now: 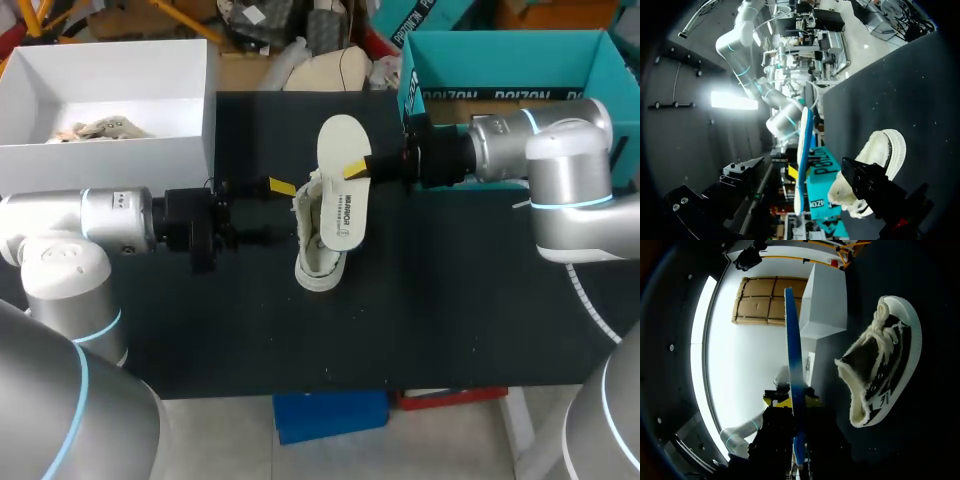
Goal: Take the shoe out of the shoebox, open the shoe tongue, remove and reinsert the insole, then place the shoe into the shoebox
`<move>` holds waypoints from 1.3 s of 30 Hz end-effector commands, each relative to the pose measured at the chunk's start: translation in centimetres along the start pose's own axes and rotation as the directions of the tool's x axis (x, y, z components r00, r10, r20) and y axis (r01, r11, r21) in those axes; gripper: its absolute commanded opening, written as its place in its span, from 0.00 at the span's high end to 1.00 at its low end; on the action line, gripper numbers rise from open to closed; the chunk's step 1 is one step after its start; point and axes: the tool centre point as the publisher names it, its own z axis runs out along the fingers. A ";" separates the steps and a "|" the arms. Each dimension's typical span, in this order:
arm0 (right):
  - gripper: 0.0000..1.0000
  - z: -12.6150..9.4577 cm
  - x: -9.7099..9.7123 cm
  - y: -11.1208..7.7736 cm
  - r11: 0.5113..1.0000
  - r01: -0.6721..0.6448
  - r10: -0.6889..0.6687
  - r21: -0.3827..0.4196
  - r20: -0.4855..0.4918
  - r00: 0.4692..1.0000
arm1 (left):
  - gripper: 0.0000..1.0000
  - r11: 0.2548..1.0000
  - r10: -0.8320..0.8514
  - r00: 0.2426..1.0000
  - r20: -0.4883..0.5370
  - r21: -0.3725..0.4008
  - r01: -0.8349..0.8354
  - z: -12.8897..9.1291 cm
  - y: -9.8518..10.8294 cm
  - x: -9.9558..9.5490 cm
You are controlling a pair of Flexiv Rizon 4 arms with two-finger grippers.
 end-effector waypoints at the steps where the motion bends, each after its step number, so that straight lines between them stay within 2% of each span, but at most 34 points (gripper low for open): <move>1: 1.00 0.1 0.0 0.0 1.000 -0.001 0.001 0.001 0.003 1.000 | 0.24 1.000 0.010 1.000 0.011 0.012 -0.010 2.2 1.3 0.7; 2: 1.00 0.1 0.0 0.0 1.000 -0.001 0.001 0.001 0.003 1.000 | 0.36 1.000 0.014 1.000 0.011 0.014 -0.014 2.6 1.4 0.7; 4: 1.00 0.1 0.0 0.0 1.000 -0.001 0.001 0.001 0.003 1.000 | 0.52 1.000 0.021 1.000 0.009 0.018 -0.022 3.3 1.7 0.6; 5: 1.00 0.1 0.0 0.0 1.000 -0.001 0.001 0.001 0.003 1.000 | 0.55 0.999 0.026 1.000 0.010 0.025 -0.026 3.6 1.8 0.6; 11: 1.00 0.1 0.0 0.0 1.000 -0.001 0.001 0.001 0.003 1.000 | 0.53 0.998 0.057 0.998 0.009 0.037 -0.057 5.4 2.7 0.5; 17: 1.00 0.1 0.0 0.0 1.000 -0.001 0.001 0.001 0.003 1.000 | 0.56 0.995 0.079 0.997 0.014 0.060 -0.080 6.9 3.0 0.4; 18: 1.00 0.1 0.0 0.0 1.000 -0.001 0.001 0.001 0.003 1.000 | 0.58 0.995 0.081 0.997 0.012 0.064 -0.082 7.1 3.1 0.4; 19: 1.00 0.1 0.0 0.0 1.000 -0.001 0.001 0.001 0.003 1.000 | 0.70 0.994 0.082 0.997 0.011 0.065 -0.083 7.2 3.1 0.5; 20: 1.00 0.1 0.0 0.0 1.000 -0.001 0.001 0.001 0.003 1.000 | 0.78 0.994 0.082 0.997 0.011 0.067 -0.083 7.3 3.1 0.5; 23: 1.00 0.1 0.0 0.0 1.000 -0.001 0.001 0.001 0.003 1.000 | 0.91 0.994 0.084 0.996 0.008 0.077 -0.084 7.7 3.2 0.5; 28: 1.00 0.1 0.0 0.0 1.000 -0.001 0.001 0.001 0.003 1.000 | 0.92 0.992 0.087 0.996 0.009 0.087 -0.087 8.1 3.4 0.4; 30: 1.00 0.1 0.0 0.0 1.000 -0.001 0.001 0.001 0.003 1.000 | 0.87 0.992 0.088 0.996 0.010 0.089 -0.089 8.3 3.4 0.4; 35: 1.00 0.1 0.0 0.0 1.000 -0.001 0.001 0.001 0.003 1.000 | 0.86 0.991 0.093 0.995 0.021 0.096 -0.095 8.5 3.5 0.2; 36: 1.00 0.1 0.0 0.0 1.000 -0.001 0.001 0.001 0.003 1.000 | 0.87 0.991 0.094 0.995 0.022 0.097 -0.096 8.5 3.4 0.2; 37: 1.00 0.1 0.0 0.0 1.000 -0.001 0.001 0.001 0.003 1.000 | 1.00 0.990 0.093 0.995 0.024 0.101 -0.095 8.5 3.4 0.2; 39: 1.00 0.1 0.0 0.0 1.000 -0.001 0.001 0.001 0.003 1.000 | 1.00 0.990 0.088 0.996 0.025 0.106 -0.090 8.5 3.3 0.2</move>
